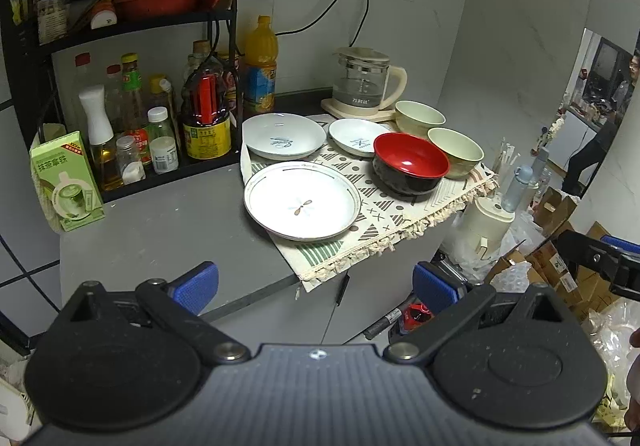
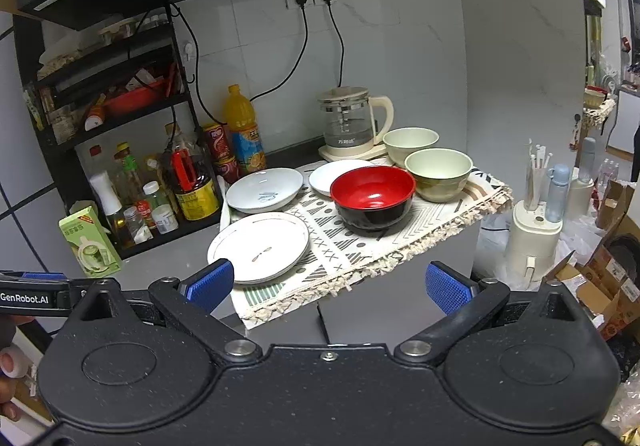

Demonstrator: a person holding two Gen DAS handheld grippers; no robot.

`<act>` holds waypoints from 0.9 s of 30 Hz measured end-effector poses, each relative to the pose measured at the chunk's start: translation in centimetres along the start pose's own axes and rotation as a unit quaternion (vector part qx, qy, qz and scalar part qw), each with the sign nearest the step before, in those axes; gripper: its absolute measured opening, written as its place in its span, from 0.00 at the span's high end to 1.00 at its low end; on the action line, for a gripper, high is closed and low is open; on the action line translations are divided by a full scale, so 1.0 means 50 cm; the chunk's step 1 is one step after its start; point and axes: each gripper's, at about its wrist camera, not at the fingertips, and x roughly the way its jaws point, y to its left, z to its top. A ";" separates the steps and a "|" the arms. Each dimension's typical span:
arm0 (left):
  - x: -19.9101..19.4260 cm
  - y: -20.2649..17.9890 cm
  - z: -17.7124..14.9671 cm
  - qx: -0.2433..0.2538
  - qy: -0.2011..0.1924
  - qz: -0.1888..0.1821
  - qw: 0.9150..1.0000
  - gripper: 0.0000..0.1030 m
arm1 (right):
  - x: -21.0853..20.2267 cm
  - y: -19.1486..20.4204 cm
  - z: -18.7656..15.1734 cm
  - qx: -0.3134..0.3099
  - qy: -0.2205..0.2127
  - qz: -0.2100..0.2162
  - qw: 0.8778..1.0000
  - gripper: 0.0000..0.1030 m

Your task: Organize plates and bowls

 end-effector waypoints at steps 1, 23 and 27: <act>0.000 0.000 0.000 -0.001 0.001 0.001 1.000 0.01 | 0.001 -0.002 0.000 0.002 0.002 0.004 1.000 0.00; 0.012 -0.036 0.021 -0.014 0.018 0.018 1.000 0.01 | 0.027 -0.038 0.028 -0.014 0.026 0.013 0.999 0.00; 0.020 -0.043 0.023 -0.017 0.024 0.018 0.999 0.01 | 0.032 -0.044 0.029 -0.016 0.034 0.015 0.999 0.00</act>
